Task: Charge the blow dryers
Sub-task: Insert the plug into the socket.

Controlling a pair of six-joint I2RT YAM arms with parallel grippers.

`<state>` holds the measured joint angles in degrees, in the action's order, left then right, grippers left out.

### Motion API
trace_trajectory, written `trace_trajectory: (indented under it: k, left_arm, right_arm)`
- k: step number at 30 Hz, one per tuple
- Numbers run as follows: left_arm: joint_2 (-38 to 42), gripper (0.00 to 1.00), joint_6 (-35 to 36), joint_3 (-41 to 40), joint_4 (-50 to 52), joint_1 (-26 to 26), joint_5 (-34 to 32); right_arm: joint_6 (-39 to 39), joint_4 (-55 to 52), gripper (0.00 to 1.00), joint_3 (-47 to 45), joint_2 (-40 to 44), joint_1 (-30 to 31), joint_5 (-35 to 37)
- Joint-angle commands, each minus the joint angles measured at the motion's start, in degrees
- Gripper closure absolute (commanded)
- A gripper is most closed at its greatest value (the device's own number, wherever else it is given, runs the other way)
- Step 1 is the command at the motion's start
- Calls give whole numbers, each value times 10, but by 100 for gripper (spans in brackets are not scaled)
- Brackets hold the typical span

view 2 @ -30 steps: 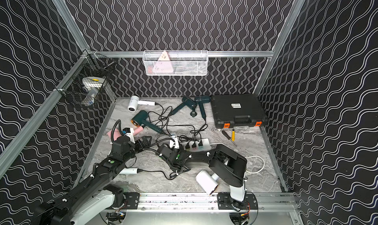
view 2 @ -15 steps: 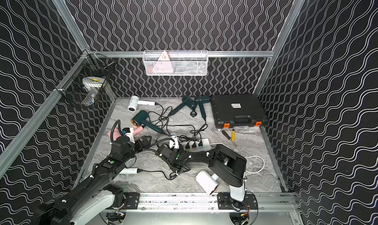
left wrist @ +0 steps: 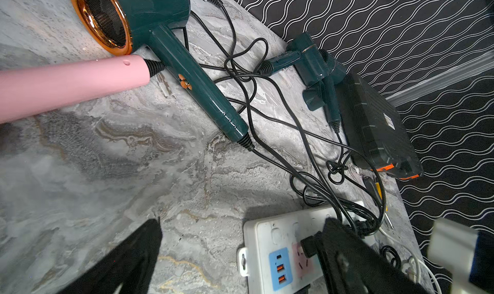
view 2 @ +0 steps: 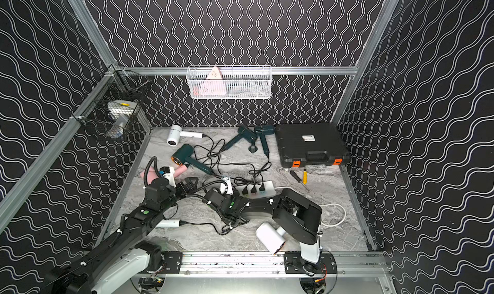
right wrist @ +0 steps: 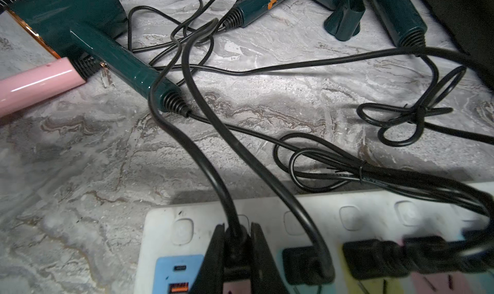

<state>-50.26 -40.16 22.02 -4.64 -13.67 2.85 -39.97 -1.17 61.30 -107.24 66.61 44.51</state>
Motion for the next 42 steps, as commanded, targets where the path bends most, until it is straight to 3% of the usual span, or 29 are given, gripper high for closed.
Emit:
trace_trajectory:
  k: [1,13,20,25,35,42]
  left_arm:
    - [0,1,14,-2,-17,0,0]
    - [-3,1,15,-3,-19,0,-3]
    - [-3,1,17,-3,-19,0,-5]
    - [2,1,19,-5,-19,0,-6]
    - [7,1,20,-6,-19,0,-7]
    - [7,1,22,-7,-21,0,-10]
  right_arm:
    - [-21,-20,100,-10,-2,4,-31]
    - [-12,30,100,-65,18,27,-12]
    - [34,190,100,-161,31,58,18]
    - [44,246,100,-203,20,77,33]
    - [4,218,100,-224,16,75,9]
    - [28,235,100,-191,-2,42,-6]
